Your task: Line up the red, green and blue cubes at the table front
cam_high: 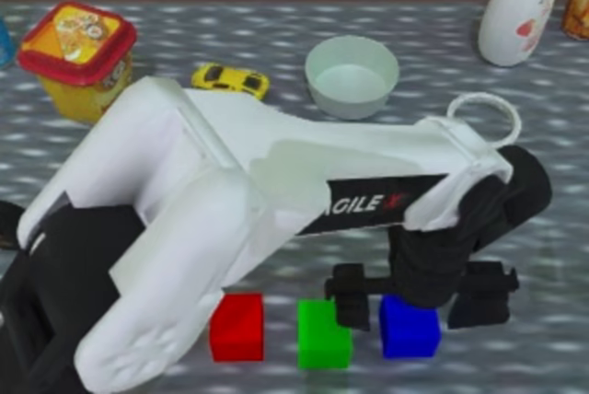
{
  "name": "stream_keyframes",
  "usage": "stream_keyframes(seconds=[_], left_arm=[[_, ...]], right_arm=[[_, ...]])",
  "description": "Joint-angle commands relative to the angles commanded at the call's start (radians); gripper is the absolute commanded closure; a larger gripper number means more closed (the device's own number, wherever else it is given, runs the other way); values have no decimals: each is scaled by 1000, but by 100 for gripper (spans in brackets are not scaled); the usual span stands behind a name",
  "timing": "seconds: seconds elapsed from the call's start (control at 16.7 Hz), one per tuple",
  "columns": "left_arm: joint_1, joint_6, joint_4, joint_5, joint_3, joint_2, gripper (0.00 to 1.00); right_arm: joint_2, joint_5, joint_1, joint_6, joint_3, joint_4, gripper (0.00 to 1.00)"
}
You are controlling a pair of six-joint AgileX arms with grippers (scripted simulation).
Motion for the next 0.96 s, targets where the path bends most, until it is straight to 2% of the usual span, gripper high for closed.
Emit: stream_keyframes(seconds=[0.48, 0.96], left_arm=[[1, 0, -18, 0, 15, -5, 0], [19, -2, -235, -1, 167, -68, 0]], right_arm=[[0, 0, 0, 0, 0, 0, 0], [0, 0, 0, 0, 0, 0, 0]])
